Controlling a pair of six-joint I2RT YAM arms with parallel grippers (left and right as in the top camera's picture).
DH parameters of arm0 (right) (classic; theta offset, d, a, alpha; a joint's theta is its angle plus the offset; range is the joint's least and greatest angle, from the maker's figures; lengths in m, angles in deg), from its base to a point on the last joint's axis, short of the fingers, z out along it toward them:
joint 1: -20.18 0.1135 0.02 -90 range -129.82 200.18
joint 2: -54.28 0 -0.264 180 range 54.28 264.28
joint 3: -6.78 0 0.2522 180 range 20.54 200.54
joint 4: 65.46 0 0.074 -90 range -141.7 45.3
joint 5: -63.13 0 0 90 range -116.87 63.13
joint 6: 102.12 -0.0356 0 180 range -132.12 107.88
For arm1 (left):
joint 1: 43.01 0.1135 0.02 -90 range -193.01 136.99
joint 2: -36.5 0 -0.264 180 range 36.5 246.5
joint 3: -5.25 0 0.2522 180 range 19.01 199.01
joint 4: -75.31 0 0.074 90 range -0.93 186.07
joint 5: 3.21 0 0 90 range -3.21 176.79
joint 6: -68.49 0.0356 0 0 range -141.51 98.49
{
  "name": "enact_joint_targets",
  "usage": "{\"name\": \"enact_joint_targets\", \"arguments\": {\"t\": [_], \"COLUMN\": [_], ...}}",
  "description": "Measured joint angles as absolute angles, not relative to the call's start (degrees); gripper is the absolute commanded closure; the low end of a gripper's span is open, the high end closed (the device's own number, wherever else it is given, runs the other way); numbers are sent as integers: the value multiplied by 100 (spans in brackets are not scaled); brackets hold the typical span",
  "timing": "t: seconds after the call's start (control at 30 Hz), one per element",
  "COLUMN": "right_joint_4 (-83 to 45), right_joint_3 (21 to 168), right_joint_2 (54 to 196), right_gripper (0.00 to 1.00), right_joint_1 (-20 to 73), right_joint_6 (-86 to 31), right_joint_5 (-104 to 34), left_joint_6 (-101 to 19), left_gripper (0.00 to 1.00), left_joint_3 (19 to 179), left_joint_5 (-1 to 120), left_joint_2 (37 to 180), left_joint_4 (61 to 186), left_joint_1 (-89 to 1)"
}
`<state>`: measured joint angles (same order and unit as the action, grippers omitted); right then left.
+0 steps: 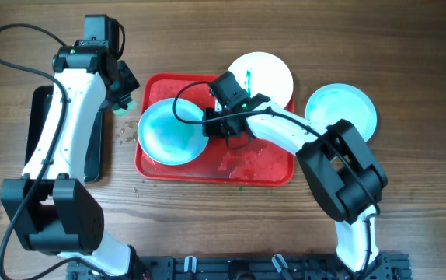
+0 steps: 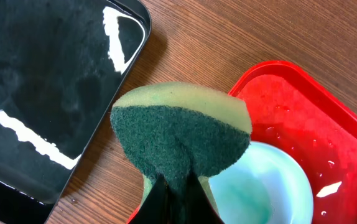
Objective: Clean dirty plates on tray and stack at the side
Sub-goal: 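Carry the plate with the right gripper and stack it on the first plate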
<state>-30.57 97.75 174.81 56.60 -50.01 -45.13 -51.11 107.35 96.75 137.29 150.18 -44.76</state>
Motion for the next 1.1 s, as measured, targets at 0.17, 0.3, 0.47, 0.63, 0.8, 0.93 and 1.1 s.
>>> {"name": "enact_joint_targets", "arguments": {"t": [0.17, 0.3, 0.47, 0.63, 0.8, 0.93, 1.1], "right_joint_4": [-2120, -1731, -891, -795, -797, -802, -789], "right_joint_3": [9767, 9775, 9788, 9788, 9788, 9788, 9788], "right_joint_2": [16657, 15437, 15295, 15295, 15295, 15295, 15295], "right_gripper": [96, 96, 96, 96, 96, 96, 96], "right_joint_1": [5439, 5807, 6650, 7474, 7979, 8115, 8115], "right_joint_6": [-4341, -3619, -3254, -3211, -3189, -3191, -3243], "right_joint_5": [-3811, -2008, 611, 2825, 4562, 5277, 5174], "left_joint_6": [-5092, -5092, -5092, -5092, -5094, -5175, -5269], "left_gripper": [96, 96, 96, 96, 96, 96, 96], "left_joint_3": [10735, 10735, 10735, 10735, 10735, 10735, 10735], "left_joint_5": [9389, 9327, 9268, 9006, 8965, 8962, 8962], "left_joint_2": [13732, 13732, 13771, 14123, 14204, 14204, 14204], "left_joint_4": [15018, 14998, 14886, 14865, 14862, 14816, 14779], "left_joint_1": [-4476, -4476, -4476, -4476, -4476, -4476, -4476]}}
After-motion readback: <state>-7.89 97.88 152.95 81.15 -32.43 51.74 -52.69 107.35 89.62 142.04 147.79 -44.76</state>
